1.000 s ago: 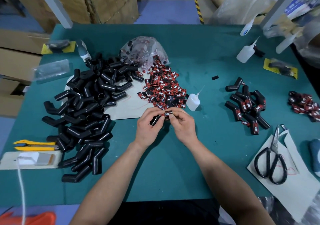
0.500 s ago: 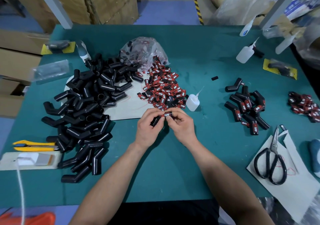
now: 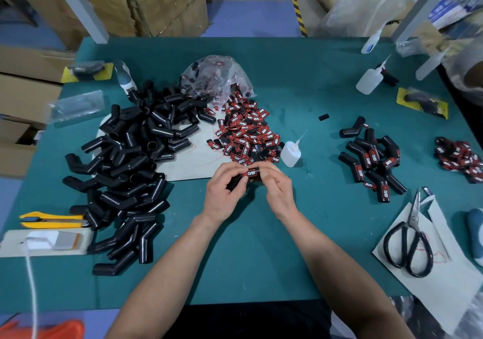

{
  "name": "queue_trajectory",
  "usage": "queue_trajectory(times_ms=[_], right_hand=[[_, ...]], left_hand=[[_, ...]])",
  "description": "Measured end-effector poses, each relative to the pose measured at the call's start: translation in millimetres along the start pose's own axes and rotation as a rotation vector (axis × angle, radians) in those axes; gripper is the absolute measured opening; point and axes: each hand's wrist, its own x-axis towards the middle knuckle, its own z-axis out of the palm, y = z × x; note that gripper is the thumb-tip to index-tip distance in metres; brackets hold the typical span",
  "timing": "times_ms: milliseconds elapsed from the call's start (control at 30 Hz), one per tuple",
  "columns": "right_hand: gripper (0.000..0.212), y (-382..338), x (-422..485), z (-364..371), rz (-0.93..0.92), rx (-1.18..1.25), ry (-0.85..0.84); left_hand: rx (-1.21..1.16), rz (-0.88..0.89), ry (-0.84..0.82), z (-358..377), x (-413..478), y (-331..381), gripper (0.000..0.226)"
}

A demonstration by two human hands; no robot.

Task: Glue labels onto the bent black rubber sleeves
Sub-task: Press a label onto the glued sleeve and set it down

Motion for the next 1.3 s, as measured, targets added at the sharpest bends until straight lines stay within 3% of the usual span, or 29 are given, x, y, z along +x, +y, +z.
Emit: queue_trajectory(times_ms=[167, 300, 567, 733, 1033, 1133, 1300], right_hand=[[0.022, -2.7, 1.9, 2.2, -0.006, -0.036, 0.082], [0.029, -2.9, 2.2, 3.6, -0.006, -0.029, 0.098], [0.019, -2.8, -1.1, 4.5, 0.054, 0.059, 0.095], [0.023, -8.1, -1.4, 5.8, 0.061, 0.051, 0.107], [0.036, -8.1, 0.1, 3.3, 0.106, 0.125, 0.069], [0.021, -10.1, -0.4, 2.5, 0.105, 0.127, -0.023], [0.021, -8.0, 0.0, 2.4, 0.070, 0.064, -0.053]], left_hand=[[0.013, 0.136, -0.041, 3.3, 0.0, -1.6, 0.023], [0.015, 0.086, -0.019, 1.2, -1.1, 0.7, 0.028], [0.091, 0.210, 0.024, 3.0, -1.8, -3.3, 0.017], [0.098, 0.283, 0.041, 3.1, -0.1, -1.9, 0.019], [-0.001, 0.150, 0.067, 4.9, -0.9, -4.8, 0.016], [-0.019, 0.104, 0.079, 4.6, -0.9, -6.1, 0.017], [-0.025, 0.052, 0.071, 4.0, -0.2, -4.5, 0.018]])
